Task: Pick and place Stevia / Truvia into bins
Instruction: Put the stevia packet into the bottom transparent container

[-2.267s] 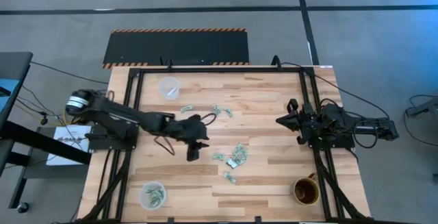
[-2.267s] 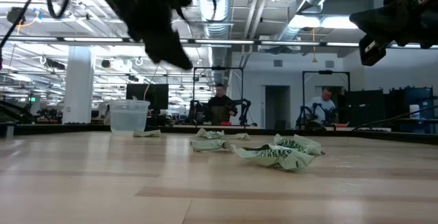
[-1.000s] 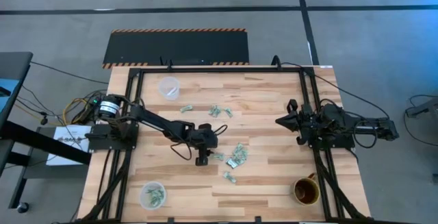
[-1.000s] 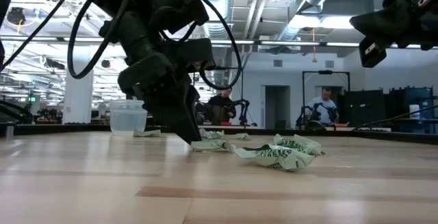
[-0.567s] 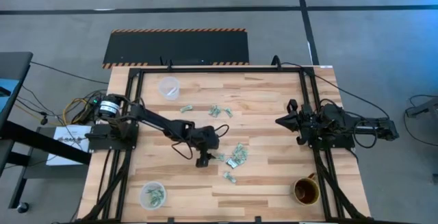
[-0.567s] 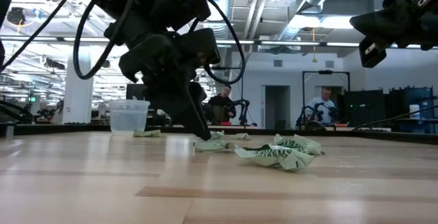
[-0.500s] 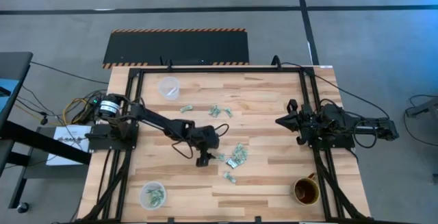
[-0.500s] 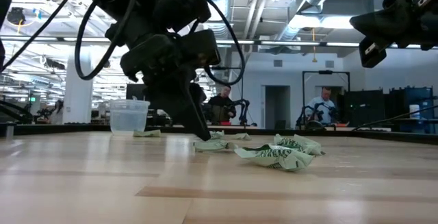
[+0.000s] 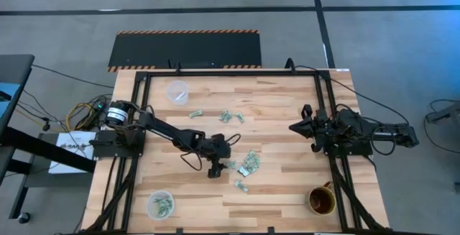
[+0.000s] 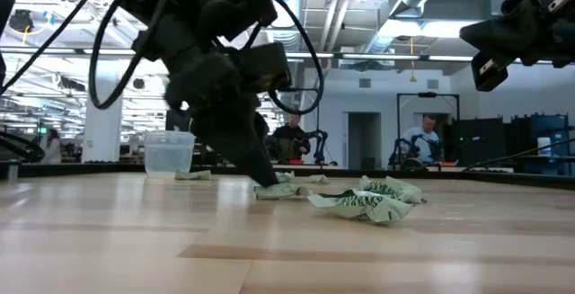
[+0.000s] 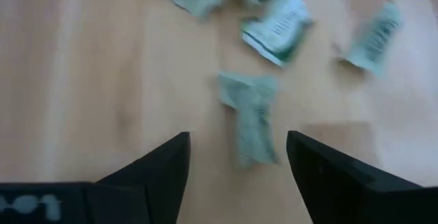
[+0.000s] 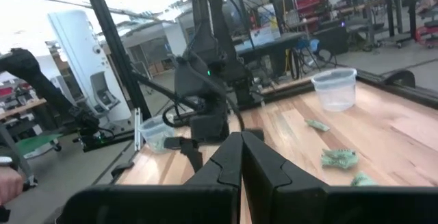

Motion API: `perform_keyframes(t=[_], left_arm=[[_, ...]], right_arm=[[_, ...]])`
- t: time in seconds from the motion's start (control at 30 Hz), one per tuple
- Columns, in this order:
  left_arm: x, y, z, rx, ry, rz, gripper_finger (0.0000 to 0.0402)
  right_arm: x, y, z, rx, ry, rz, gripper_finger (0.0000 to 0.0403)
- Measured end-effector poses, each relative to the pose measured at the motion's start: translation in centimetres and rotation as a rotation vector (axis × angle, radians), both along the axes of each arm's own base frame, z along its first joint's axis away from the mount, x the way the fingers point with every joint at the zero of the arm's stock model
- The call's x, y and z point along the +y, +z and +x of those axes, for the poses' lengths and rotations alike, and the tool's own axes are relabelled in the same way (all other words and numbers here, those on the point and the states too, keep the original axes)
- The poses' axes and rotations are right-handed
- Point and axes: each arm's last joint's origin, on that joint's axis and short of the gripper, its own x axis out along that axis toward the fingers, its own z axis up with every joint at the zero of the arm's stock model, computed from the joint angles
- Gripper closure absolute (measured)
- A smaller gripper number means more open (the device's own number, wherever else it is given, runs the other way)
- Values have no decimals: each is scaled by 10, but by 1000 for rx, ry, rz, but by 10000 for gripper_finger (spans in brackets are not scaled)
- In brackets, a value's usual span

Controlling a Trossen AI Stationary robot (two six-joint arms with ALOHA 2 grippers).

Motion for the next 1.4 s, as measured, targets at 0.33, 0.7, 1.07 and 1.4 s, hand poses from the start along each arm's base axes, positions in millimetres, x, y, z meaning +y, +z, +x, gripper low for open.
perform_keyframes(t=[0.33,0.7,1.07,1.4], left_arm=[[-12,-8,7,10,60,189,168],[-16,0,16,-40,-209,339,168],[-13,0,17,-75,-426,331,168],[-8,-1,19,-60,-347,278,237]], right_arm=[[0,0,0,1,0,0,403],[0,-2,0,24,0,1,403],[0,-2,0,23,0,1,403],[0,-3,0,24,0,1,403]])
